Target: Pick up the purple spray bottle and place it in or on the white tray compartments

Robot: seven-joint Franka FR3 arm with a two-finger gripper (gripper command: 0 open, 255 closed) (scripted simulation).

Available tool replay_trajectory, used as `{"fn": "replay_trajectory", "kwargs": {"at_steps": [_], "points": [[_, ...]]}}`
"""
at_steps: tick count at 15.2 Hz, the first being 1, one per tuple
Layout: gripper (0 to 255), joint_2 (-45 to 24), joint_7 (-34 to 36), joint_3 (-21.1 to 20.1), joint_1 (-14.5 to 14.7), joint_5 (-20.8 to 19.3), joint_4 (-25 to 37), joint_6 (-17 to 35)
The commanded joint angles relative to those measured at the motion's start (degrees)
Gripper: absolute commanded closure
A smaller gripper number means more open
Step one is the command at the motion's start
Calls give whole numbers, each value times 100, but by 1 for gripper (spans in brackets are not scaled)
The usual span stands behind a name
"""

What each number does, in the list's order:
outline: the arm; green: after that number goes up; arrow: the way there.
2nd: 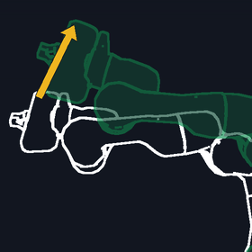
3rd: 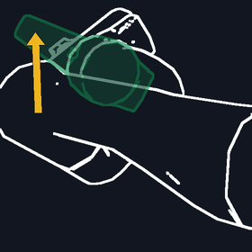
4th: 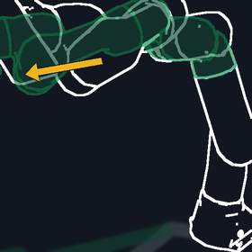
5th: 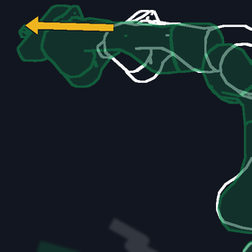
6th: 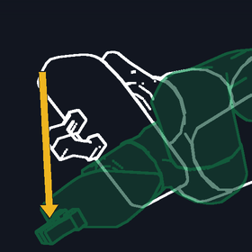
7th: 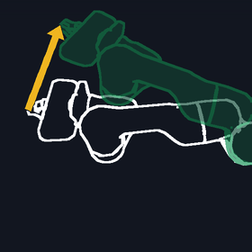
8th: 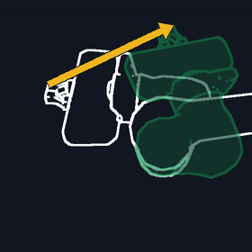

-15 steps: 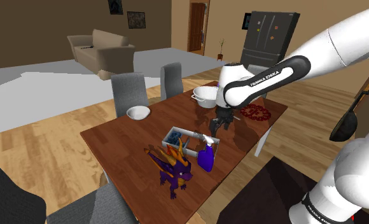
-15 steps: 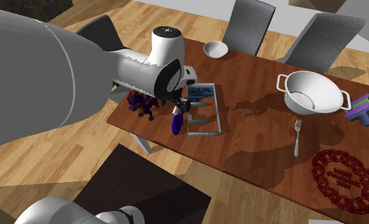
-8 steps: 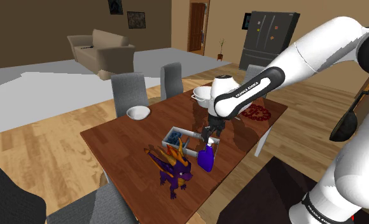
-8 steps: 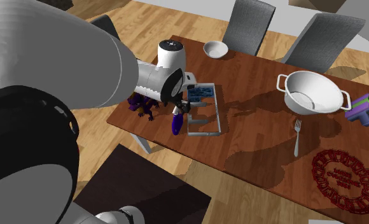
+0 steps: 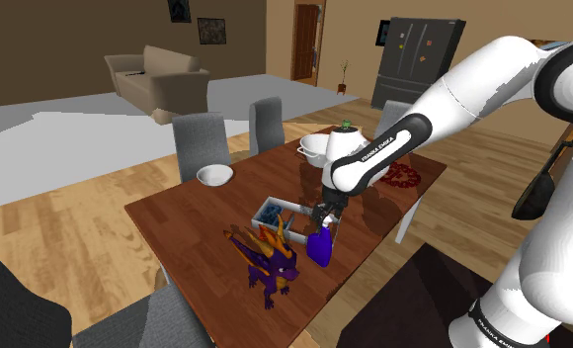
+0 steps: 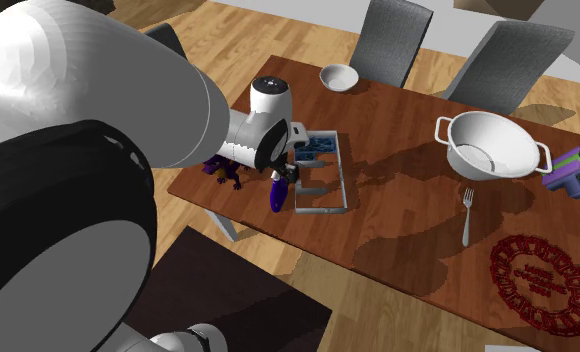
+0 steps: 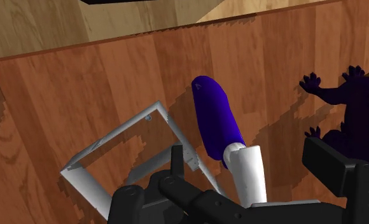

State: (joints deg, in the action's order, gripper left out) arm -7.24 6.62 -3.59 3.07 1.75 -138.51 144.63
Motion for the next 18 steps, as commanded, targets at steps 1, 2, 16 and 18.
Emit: {"fn": "replay_trajectory", "kwargs": {"at_steps": [1, 2, 16, 18], "points": [[0, -4, 2, -1, 1, 0, -3, 9], [0, -4, 2, -1, 1, 0, -3, 9], [255, 133, -1, -2, -1, 8, 14, -145], [255, 264, -3, -4, -3, 14, 40, -302]]}}
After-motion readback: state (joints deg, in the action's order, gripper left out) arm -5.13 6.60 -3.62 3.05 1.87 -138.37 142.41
